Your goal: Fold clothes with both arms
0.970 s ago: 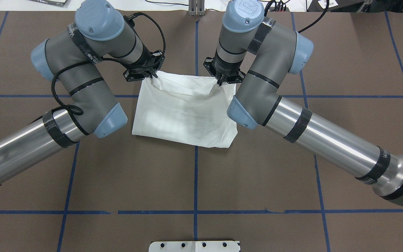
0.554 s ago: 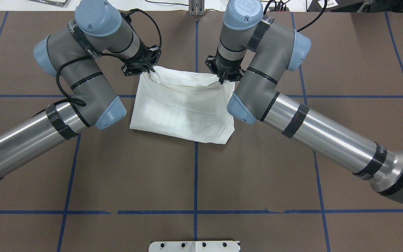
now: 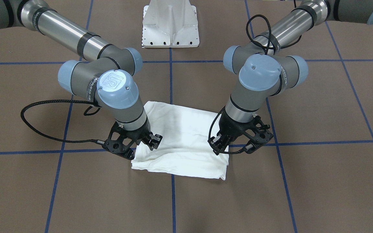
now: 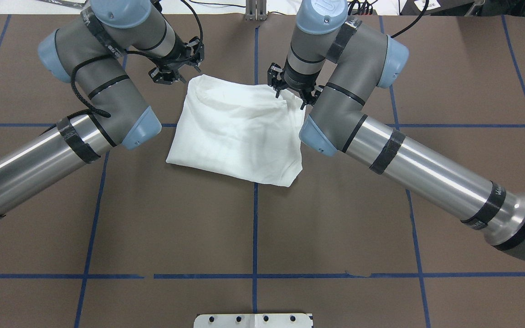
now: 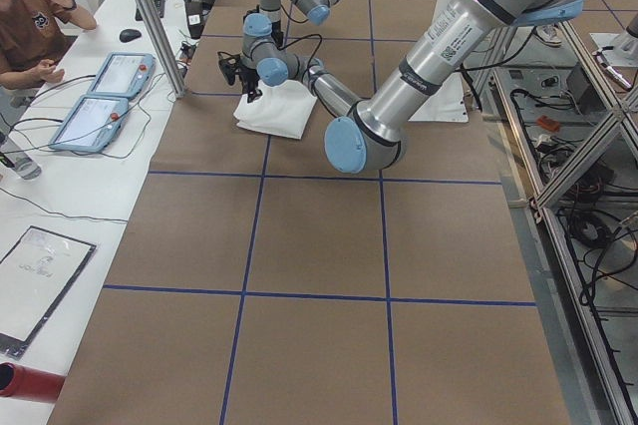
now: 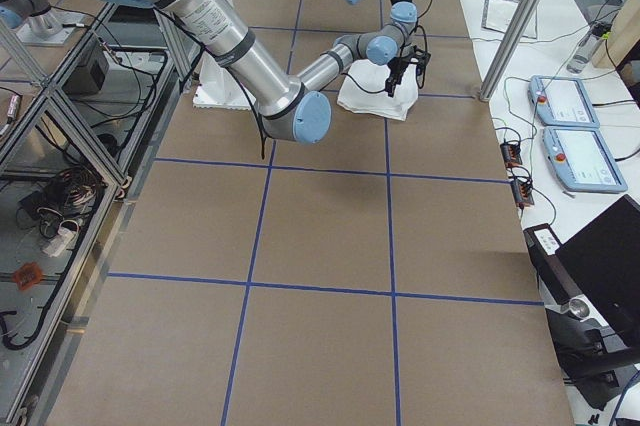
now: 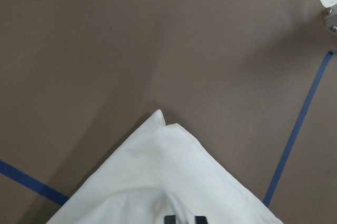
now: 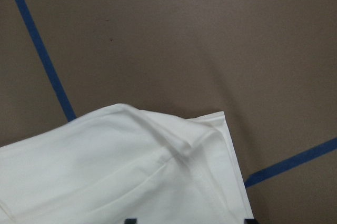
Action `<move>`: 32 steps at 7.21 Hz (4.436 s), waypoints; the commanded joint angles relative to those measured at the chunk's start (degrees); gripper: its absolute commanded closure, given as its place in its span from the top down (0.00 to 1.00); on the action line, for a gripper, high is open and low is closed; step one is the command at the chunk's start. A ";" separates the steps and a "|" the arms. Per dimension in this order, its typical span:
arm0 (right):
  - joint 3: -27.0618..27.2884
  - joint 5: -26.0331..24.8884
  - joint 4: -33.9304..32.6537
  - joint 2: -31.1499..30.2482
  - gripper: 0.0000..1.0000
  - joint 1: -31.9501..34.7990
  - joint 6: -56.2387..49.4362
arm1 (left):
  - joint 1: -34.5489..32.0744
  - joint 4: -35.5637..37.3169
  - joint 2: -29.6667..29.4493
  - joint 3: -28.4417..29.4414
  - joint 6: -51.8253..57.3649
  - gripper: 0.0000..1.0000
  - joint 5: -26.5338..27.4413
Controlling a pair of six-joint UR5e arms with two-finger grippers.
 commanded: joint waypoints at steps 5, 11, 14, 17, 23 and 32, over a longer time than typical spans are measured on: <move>1.64 0.75 4.03 -4.54 1.00 6.60 -22.42 | -5.58 0.60 12.68 -10.21 24.30 1.00 -4.82; 9.53 16.75 4.03 -34.84 1.00 32.81 -72.53 | -23.77 -0.10 39.43 -20.99 73.34 1.00 -5.65; 16.48 17.11 2.37 -48.92 1.00 39.31 -87.66 | -34.57 -0.01 47.60 -20.47 95.17 1.00 -9.83; 22.81 16.15 -3.80 -52.11 1.00 43.46 -89.99 | -37.86 -0.10 48.78 -20.81 94.87 1.00 -14.88; 30.04 20.60 -24.01 -52.74 1.00 45.74 -89.20 | -37.95 9.71 50.62 -18.53 94.60 1.00 -19.86; 29.42 15.35 -19.79 -55.11 1.00 46.10 -89.11 | -38.13 10.54 51.59 -18.44 89.49 1.00 -20.16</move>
